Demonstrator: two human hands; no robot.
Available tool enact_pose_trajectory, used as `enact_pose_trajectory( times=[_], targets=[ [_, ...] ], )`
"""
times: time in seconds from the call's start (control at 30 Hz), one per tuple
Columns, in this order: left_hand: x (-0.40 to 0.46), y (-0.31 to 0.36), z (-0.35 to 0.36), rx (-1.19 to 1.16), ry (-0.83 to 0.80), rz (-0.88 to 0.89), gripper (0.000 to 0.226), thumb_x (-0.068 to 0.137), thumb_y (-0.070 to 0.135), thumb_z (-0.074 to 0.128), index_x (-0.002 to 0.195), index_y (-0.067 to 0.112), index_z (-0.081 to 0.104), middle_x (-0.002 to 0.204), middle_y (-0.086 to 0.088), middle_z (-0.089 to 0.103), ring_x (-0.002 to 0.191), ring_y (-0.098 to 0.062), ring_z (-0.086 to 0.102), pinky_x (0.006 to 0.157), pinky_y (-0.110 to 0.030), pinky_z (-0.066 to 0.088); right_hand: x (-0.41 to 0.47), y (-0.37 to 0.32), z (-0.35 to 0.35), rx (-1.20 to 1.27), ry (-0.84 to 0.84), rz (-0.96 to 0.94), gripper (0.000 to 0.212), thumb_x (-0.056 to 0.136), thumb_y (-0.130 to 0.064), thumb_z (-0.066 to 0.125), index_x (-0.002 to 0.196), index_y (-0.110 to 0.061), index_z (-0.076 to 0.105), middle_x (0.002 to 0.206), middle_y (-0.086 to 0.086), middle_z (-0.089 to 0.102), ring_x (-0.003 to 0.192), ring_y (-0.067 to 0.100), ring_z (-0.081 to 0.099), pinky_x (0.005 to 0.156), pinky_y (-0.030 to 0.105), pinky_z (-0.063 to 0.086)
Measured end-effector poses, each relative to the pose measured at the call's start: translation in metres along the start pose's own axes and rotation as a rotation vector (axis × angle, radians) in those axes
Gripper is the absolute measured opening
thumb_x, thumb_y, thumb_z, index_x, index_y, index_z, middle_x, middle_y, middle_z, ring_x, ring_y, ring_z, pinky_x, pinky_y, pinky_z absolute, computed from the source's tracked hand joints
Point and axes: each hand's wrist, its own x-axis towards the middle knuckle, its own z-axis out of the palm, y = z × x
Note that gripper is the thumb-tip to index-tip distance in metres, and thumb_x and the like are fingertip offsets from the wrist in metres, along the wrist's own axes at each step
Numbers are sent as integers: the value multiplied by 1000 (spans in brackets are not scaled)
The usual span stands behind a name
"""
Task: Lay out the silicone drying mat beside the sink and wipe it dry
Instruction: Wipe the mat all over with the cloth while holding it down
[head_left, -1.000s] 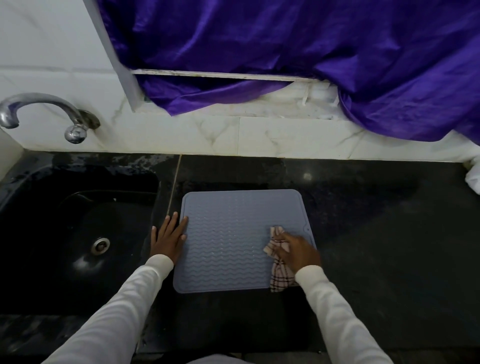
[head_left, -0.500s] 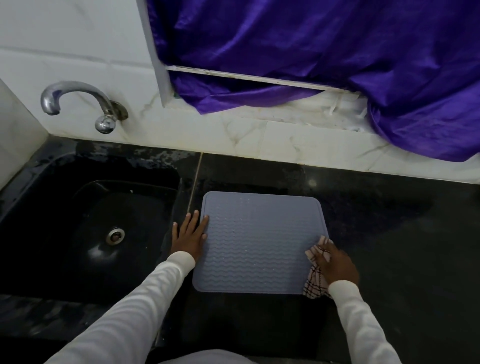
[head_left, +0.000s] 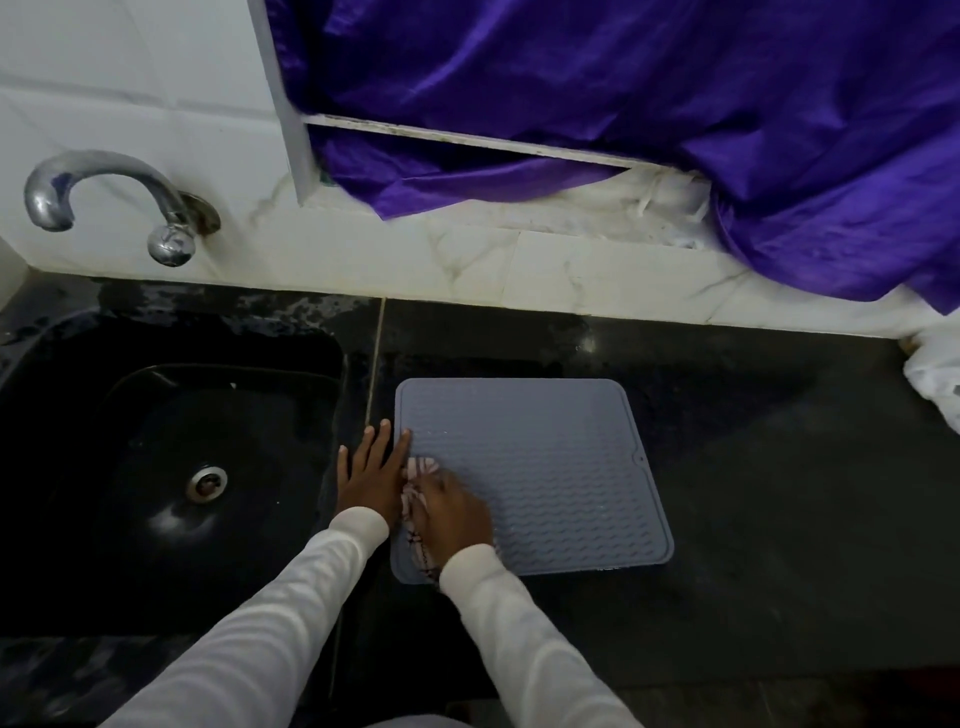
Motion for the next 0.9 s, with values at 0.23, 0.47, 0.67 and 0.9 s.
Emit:
enact_pose_trajectory(
  times=[0.23, 0.47, 0.67, 0.9],
  targets=[
    [-1, -1, -5, -31, -12, 18, 58, 101, 38, 21, 149, 35, -12, 158, 3, -18, 145, -19, -16, 116, -50, -9, -7, 47, -13, -164, 50, 55, 48, 92, -43, 52, 137, -28, 48, 106, 16, 63, 75, 38, 66, 61, 44, 53],
    [-3, -1, -4, -31, -2, 28, 58, 102, 37, 21, 148, 34, -13, 158, 2, -17, 145, -20, -16, 116, -50, -9, -18, 122, -70, -123, 43, 287, 48, 92, -49, 48, 137, -34, 44, 122, 9, 59, 104, 31, 61, 84, 39, 48],
    [-3, 0, -6, -18, -2, 26, 58, 101, 37, 22, 149, 34, -11, 159, 2, -16, 146, -21, -14, 116, -50, -9, -24, 170, -97, -86, 45, 412, 47, 90, -49, 53, 135, -35, 47, 123, 9, 59, 107, 31, 60, 86, 37, 47],
    [-2, 1, -3, -4, 13, 10, 58, 101, 38, 20, 148, 37, -13, 158, 3, -18, 145, -19, -16, 116, -49, -10, -32, 227, -127, 20, 61, 559, 47, 88, -53, 55, 134, -44, 46, 127, 8, 61, 110, 32, 60, 91, 36, 46]
  ],
)
